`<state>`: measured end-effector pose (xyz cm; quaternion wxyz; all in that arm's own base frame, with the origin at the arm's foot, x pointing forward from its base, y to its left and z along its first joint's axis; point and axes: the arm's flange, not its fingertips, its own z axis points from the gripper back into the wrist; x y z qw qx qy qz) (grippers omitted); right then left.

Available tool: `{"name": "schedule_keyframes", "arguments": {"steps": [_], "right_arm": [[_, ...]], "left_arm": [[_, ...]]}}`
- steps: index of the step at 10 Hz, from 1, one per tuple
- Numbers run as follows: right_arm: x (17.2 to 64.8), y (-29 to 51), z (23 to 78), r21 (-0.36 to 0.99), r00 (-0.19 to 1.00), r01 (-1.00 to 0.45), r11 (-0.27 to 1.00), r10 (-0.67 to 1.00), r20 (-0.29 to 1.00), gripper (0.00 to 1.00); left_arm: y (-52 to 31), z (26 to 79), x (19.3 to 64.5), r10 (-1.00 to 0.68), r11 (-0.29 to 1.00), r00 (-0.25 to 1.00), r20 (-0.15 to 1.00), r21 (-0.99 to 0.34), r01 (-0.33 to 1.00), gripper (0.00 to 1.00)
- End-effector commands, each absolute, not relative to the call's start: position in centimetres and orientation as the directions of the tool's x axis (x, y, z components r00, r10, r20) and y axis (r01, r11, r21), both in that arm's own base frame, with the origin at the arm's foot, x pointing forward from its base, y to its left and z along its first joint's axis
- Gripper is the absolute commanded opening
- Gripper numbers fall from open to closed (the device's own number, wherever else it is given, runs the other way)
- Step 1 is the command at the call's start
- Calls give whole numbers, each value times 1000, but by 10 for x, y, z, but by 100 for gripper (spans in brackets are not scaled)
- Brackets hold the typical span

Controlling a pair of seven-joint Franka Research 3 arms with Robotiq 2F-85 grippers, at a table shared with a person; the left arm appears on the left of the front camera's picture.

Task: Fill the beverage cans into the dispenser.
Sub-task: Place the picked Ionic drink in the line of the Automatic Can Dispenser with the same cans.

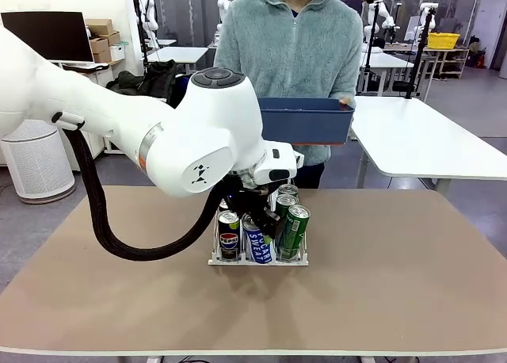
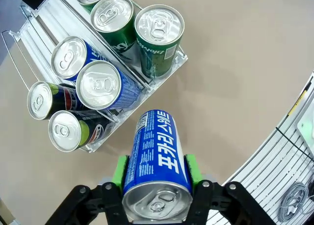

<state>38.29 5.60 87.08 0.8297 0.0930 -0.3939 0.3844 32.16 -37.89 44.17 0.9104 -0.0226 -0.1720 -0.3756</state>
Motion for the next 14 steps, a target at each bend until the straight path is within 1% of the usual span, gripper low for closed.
{"name": "schedule_keyframes", "arguments": {"steps": [1, 3, 6, 8, 10, 14], "right_arm": [[382, 56, 870, -153, 387, -719, 678, 574, 722, 100], [382, 56, 870, -153, 387, -719, 678, 574, 722, 100], [382, 56, 870, -153, 387, -719, 678, 574, 722, 100], [382, 56, 870, -153, 387, -719, 678, 574, 722, 100], [382, 56, 870, -153, 387, -719, 678, 574, 722, 100], [382, 56, 870, -153, 387, -719, 678, 574, 722, 100]], "left_arm": [[-381, 441, 339, -665, 723, 662, 345, 77, 686, 57], [-379, 434, 364, -671, 717, 665, 328, 61, 694, 57], [-376, 435, 390, -682, 710, 652, 331, 85, 699, 57], [-373, 437, 410, -668, 723, 651, 360, 111, 681, 57], [-371, 436, 425, -665, 733, 659, 352, 140, 665, 57], [-375, 407, 442, -672, 721, 673, 310, 63, 690, 57]]}}
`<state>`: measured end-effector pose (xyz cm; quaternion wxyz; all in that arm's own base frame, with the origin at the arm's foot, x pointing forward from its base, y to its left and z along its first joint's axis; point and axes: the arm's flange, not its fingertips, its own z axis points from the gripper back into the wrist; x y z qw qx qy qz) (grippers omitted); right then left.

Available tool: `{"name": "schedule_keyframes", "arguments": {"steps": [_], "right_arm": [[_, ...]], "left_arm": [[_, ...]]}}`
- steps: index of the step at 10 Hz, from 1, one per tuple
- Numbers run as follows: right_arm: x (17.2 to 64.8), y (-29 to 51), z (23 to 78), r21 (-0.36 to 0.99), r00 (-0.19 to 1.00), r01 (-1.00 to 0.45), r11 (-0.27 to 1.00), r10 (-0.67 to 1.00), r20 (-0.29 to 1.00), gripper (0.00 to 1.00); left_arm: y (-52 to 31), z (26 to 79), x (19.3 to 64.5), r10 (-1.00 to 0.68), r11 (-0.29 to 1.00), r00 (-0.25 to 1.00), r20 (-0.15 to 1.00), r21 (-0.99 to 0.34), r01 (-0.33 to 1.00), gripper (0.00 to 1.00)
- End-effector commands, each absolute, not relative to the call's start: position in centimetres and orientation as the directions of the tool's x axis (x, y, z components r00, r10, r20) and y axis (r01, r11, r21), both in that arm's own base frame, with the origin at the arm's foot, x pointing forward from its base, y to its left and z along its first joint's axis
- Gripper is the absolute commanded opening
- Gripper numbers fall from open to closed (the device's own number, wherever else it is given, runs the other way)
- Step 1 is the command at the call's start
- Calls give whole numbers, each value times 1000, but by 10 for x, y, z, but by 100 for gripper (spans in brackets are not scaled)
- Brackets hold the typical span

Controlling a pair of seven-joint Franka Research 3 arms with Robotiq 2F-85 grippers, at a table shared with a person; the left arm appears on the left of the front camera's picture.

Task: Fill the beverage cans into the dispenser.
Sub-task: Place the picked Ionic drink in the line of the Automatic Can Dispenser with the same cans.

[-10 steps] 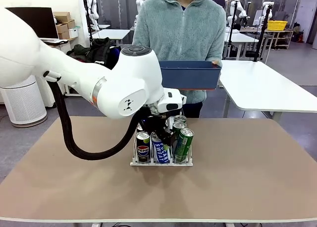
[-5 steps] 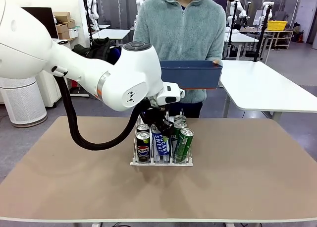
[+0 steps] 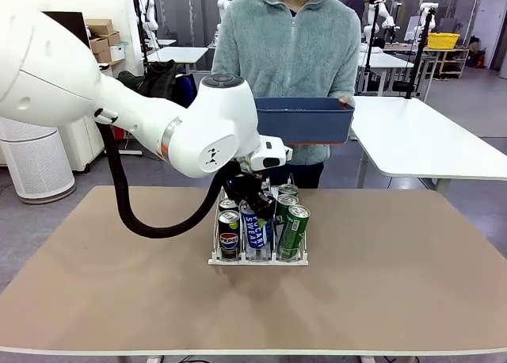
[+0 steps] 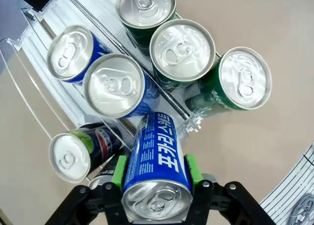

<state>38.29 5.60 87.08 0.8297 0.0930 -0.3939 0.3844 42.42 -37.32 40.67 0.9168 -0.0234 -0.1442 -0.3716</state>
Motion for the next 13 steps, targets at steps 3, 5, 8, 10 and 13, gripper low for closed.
{"name": "schedule_keyframes", "arguments": {"steps": [3, 5, 8, 10, 13], "right_arm": [[382, 56, 870, -153, 387, -719, 678, 574, 722, 100], [382, 56, 870, -153, 387, -719, 678, 574, 722, 100], [382, 56, 870, -153, 387, -719, 678, 574, 722, 100], [382, 56, 870, -153, 387, -719, 678, 574, 722, 100], [382, 56, 870, -153, 387, -719, 678, 574, 722, 100]], "left_arm": [[-384, 396, 442, -698, 695, 659, 281, 45, 718, 57], [-387, 390, 441, -717, 678, 655, 240, 24, 734, 57], [-390, 392, 441, -744, 653, 632, 218, 35, 757, 77], [-389, 402, 437, -725, 671, 648, 232, 24, 741, 97], [-387, 429, 426, -694, 700, 657, 295, 63, 712, 100]]}}
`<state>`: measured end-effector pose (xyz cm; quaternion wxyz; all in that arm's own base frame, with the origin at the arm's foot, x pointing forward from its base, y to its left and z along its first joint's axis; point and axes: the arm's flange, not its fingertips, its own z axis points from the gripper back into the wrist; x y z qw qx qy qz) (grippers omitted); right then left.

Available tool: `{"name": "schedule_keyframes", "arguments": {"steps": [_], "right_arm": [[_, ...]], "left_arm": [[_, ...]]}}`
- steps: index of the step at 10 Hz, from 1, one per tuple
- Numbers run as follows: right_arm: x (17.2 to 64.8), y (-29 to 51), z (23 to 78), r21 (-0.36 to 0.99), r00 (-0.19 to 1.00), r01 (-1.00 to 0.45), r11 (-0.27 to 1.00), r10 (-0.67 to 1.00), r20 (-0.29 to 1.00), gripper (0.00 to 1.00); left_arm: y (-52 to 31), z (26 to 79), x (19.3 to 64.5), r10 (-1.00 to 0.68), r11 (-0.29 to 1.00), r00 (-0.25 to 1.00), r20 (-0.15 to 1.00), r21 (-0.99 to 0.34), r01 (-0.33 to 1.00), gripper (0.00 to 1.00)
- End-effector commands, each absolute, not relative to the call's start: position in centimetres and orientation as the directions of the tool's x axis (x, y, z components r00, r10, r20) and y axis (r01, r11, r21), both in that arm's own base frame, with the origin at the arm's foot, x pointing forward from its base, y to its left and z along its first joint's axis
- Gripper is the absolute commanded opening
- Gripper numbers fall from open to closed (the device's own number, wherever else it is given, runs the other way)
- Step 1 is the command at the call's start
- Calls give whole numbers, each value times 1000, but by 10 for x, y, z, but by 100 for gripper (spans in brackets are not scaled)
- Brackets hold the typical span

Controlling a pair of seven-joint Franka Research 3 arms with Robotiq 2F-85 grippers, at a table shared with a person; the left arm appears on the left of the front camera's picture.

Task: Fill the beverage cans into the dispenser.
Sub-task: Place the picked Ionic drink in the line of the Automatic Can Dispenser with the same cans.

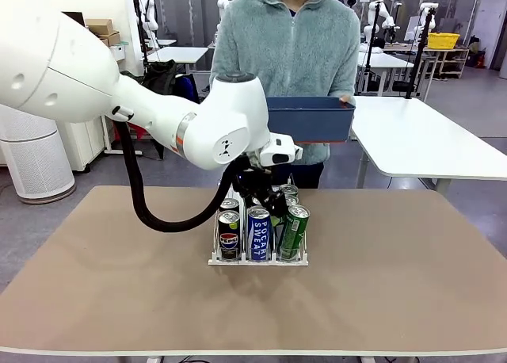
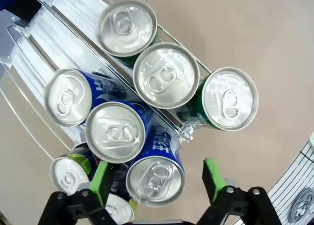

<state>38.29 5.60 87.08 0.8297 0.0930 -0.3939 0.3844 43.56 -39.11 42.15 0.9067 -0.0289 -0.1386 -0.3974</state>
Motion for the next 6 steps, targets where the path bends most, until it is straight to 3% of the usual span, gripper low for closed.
{"name": "schedule_keyframes", "arguments": {"steps": [1, 3, 4, 6], "right_arm": [[382, 56, 870, -153, 387, -719, 678, 574, 722, 100], [382, 56, 870, -153, 387, -719, 678, 574, 722, 100], [382, 56, 870, -153, 387, -719, 678, 574, 722, 100], [382, 56, 870, -153, 387, -719, 678, 574, 722, 100]], "left_arm": [[-387, 437, 420, -687, 707, 656, 311, 77, 703, 100], [-386, 452, 401, -657, 731, 665, 356, 85, 677, 100], [-391, 446, 427, -691, 701, 651, 314, 72, 709, 100], [-391, 446, 427, -691, 701, 651, 314, 72, 709, 100]]}}
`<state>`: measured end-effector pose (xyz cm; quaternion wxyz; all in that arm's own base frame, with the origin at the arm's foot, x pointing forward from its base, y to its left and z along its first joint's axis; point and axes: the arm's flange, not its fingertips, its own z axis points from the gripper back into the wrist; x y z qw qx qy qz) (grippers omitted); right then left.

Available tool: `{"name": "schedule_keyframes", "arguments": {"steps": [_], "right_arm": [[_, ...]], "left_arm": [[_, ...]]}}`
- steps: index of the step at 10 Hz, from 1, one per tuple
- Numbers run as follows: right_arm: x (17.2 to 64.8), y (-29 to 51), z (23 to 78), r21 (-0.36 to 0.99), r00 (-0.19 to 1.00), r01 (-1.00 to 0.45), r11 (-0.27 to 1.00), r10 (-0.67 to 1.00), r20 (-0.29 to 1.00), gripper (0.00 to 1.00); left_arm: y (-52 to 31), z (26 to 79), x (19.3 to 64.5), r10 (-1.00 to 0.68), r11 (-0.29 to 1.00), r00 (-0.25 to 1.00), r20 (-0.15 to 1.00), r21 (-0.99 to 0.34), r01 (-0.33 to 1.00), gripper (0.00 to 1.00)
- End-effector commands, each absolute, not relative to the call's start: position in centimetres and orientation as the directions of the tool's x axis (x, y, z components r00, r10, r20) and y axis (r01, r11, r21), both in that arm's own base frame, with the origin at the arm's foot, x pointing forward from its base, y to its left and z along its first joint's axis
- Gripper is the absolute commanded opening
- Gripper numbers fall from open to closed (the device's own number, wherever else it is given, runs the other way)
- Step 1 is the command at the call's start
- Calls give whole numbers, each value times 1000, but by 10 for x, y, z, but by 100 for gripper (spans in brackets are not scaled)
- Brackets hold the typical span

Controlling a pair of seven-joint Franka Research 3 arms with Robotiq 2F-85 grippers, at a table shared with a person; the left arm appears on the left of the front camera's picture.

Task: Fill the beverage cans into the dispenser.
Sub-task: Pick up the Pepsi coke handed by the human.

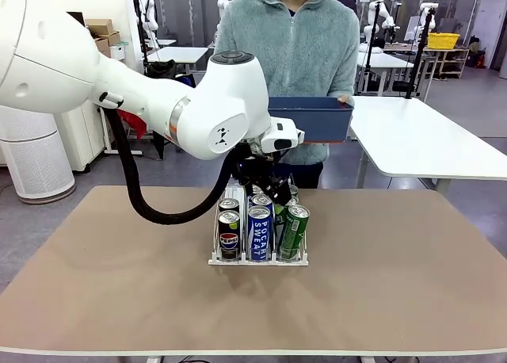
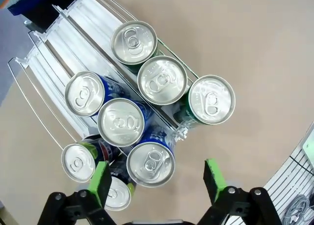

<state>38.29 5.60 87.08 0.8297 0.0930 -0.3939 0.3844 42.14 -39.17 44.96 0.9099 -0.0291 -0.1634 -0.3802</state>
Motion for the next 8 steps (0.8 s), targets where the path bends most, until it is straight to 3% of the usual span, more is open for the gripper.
{"name": "schedule_keyframes", "arguments": {"steps": [1, 5, 6, 8], "right_arm": [[382, 56, 870, -153, 387, -719, 678, 574, 722, 100], [382, 56, 870, -153, 387, -719, 678, 574, 722, 100], [382, 56, 870, -153, 387, -719, 678, 574, 722, 100], [382, 56, 870, -153, 387, -719, 678, 574, 722, 100]], "left_arm": [[-391, 446, 427, -691, 701, 651, 314, 72, 709, 100], [-392, 443, 424, -684, 708, 660, 310, 66, 703, 100], [-378, 466, 427, -676, 713, 657, 334, 73, 697, 100], [-351, 525, 414, -673, 639, 601, 431, -69, 766, 100]]}}
